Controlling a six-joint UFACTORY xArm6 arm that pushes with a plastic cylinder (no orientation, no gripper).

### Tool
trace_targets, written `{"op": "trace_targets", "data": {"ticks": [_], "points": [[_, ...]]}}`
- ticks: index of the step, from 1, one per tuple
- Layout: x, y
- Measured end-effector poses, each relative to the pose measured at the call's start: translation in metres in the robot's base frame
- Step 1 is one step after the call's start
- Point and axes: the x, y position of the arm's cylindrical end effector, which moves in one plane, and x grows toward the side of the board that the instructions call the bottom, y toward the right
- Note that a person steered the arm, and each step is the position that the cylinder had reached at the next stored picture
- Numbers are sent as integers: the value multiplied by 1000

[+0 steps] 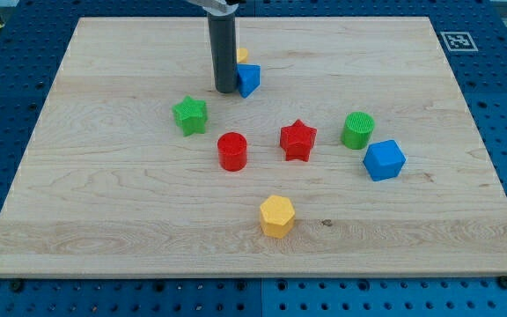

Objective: Point your arm to the blue cube

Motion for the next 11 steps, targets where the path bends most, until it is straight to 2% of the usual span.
{"op": "trace_targets", "data": {"ticks": [1,2,3,4,5,6,7,9,10,11], "points": [[32,26],[13,70],[-8,140],[13,237],[79,306],[159,319],[196,291],[186,150],[162,139],[131,163]]}}
